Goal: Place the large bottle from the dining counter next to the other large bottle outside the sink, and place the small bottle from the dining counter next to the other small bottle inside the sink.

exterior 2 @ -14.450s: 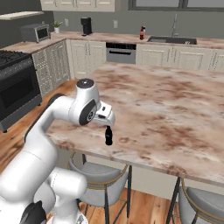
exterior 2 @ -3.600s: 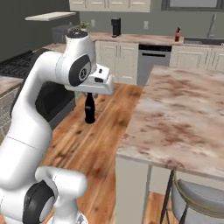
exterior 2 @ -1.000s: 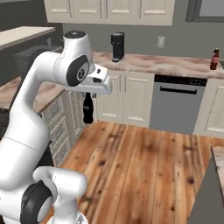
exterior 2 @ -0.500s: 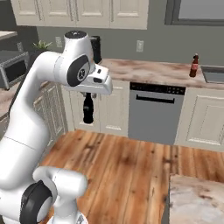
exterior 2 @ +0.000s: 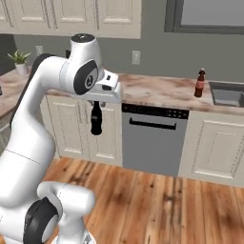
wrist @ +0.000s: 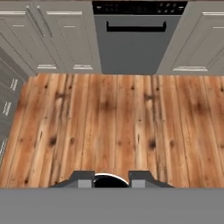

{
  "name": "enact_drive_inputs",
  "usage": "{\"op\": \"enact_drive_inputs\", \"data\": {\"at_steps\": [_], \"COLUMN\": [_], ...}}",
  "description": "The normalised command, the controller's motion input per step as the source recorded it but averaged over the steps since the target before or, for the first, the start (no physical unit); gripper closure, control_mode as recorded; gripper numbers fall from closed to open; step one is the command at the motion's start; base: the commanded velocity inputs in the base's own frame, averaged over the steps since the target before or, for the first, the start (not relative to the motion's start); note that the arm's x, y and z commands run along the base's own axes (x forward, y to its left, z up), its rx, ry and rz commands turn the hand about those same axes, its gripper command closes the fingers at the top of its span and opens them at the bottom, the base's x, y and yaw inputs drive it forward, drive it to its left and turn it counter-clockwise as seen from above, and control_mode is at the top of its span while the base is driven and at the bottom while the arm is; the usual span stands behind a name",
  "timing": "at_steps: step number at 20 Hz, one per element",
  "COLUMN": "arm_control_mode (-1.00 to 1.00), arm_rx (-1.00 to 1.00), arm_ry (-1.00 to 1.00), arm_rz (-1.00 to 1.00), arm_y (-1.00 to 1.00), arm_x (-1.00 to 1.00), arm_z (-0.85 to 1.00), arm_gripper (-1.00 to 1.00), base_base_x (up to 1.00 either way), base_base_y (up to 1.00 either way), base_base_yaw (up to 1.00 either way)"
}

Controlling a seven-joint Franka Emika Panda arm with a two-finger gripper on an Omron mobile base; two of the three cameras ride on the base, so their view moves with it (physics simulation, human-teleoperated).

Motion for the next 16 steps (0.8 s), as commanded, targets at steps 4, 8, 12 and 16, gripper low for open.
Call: {"op": "enact_drive_inputs", "data": {"at_steps": [4, 8, 12, 16], "arm_control_mode": [1.00, 1.00, 1.00, 1.00], "arm_rx": [0.00, 0.00, 0.00, 0.00], "arm_ry": [0.00, 0.00, 0.00, 0.00], "arm_rz": [0.00, 0.00, 0.00, 0.00], "arm_y": [0.00, 0.00, 0.00, 0.00], "arm_x": [0.00, 0.00, 0.00, 0.00], "arm_z": [0.00, 0.00, 0.00, 0.00], "arm_gripper": [1.00, 1.00, 1.00, 1.00], "base_base_x": [0.90, 0.90, 0.85, 0.69], "base_base_y": [-0.46, -0.37, -0.49, -0.66], "base_base_yaw": [-0.03, -0.04, -0.03, -0.03]}}
